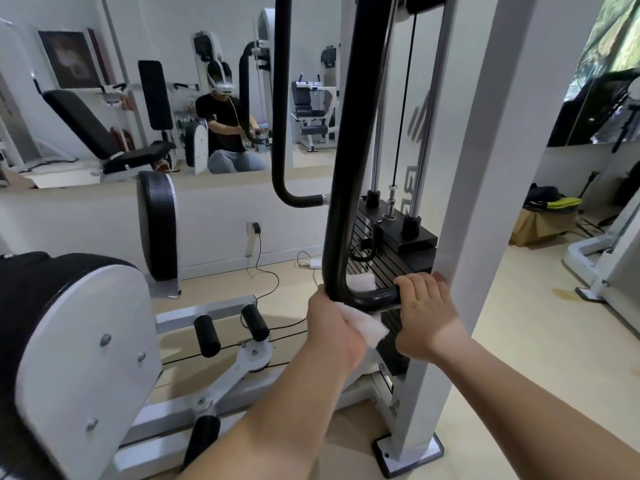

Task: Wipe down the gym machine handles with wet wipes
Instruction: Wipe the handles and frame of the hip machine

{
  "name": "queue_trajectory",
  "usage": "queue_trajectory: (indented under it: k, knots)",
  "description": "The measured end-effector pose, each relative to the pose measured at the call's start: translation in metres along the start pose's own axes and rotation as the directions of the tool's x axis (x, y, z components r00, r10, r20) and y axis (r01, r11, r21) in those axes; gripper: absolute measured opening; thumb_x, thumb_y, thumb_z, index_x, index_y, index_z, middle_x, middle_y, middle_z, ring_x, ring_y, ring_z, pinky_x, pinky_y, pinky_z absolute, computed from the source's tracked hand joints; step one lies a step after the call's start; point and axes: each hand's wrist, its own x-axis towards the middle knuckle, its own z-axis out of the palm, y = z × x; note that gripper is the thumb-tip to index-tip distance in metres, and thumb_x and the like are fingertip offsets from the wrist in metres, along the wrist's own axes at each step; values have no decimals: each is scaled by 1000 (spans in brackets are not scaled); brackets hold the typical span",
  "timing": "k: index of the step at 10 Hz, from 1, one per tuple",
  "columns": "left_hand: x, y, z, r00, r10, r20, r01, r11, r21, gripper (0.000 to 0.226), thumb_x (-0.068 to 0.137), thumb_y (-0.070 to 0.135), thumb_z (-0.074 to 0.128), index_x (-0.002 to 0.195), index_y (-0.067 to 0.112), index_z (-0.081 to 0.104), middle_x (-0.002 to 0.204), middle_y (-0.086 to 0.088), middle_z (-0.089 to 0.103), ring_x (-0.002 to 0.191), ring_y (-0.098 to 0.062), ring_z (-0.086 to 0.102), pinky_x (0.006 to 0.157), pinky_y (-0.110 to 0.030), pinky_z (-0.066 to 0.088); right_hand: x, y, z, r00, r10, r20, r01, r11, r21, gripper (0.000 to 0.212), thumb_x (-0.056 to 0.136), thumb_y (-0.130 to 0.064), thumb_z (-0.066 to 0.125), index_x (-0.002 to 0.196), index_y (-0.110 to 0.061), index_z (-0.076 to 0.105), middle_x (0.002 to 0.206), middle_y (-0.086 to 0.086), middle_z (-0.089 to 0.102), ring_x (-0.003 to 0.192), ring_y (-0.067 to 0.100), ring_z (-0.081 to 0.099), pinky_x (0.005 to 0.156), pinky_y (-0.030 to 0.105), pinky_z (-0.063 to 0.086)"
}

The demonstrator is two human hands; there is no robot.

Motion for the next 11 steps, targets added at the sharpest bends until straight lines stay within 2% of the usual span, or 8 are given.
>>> queue_trajectory:
  k: [1, 2, 3, 5, 7, 9, 10, 11]
  knots:
    - [-10, 1, 12, 999, -27, -46, 24, 998, -61, 24, 97, 22, 46, 82, 14, 63, 77, -4, 60, 70, -20, 63, 59, -27, 47, -1, 0, -3, 1000, -4, 10, 4, 1000, 6, 85, 65, -37, 43, 147, -17, 31, 144, 2, 36, 141, 28, 28, 126, 47, 3]
    - [-32, 30, 27, 995, 91, -31, -89, 995, 54, 30, 101, 26, 45, 82, 13, 64, 77, -7, 64, 74, -23, 63, 69, -30, 51, -1, -1, -2, 1000, -5, 3, 4, 1000, 19, 89, 62, -34, 42, 148, -15, 31, 145, 3, 35, 142, 29, 26, 127, 48, -2]
    - [-37, 58, 48, 923, 349, 160, -383, 869, 314, 44, 100, 40, 45, 77, 19, 76, 75, -2, 76, 87, -22, 69, 91, -42, 49, 0, 0, 2, 1000, 4, -24, -3, 999, 47, 90, 60, -32, 45, 148, -14, 34, 145, 4, 37, 142, 30, 25, 127, 48, -3]
    - [-23, 29, 29, 706, 592, 389, -708, 574, 411, 37, 108, 43, 36, 94, 32, 69, 97, -2, 65, 96, -20, 58, 85, -30, 42, 0, 1, 11, 998, 5, -68, -2, 999, 50, 91, 59, -32, 51, 146, -12, 38, 143, 5, 40, 140, 30, 27, 127, 47, -3]
    - [9, 4, -7, 896, 416, 156, -444, 817, 368, 42, 108, 42, 39, 103, 15, 71, 100, -9, 70, 94, -20, 64, 80, -29, 46, 0, 0, 4, 1000, 3, -20, -2, 1000, 11, 92, 60, -37, 49, 148, -14, 33, 145, 4, 36, 142, 30, 26, 127, 48, -4]
    - [37, 29, -41, 894, 434, -113, -234, 666, 709, 34, 111, 30, 30, 105, 11, 57, 99, -9, 54, 73, -19, 48, 61, -31, 36, -1, -1, -3, 1000, -9, 25, 9, 1000, -2, 91, 66, -40, 54, 149, -17, 25, 148, 2, 31, 144, 27, 23, 127, 49, -3]
    - [50, 25, -62, 910, 388, -149, -149, 639, 755, 37, 110, 33, 34, 77, 18, 44, 86, -5, 48, 64, -12, 40, 57, -26, 37, -1, -2, -1, 1000, -6, 1, 6, 1000, 20, 88, 63, -37, 53, 146, -17, 30, 145, 1, 34, 142, 27, 25, 127, 48, -3]
    - [45, 7, -39, 979, 199, -33, -125, 724, 679, 29, 106, 31, 42, 81, 23, 53, 82, 0, 56, 70, -15, 52, 65, -30, 45, 0, -1, 1, 1000, -9, -7, 9, 1000, 23, 89, 61, -38, 52, 145, -17, 30, 145, 1, 34, 142, 28, 26, 127, 49, -2]
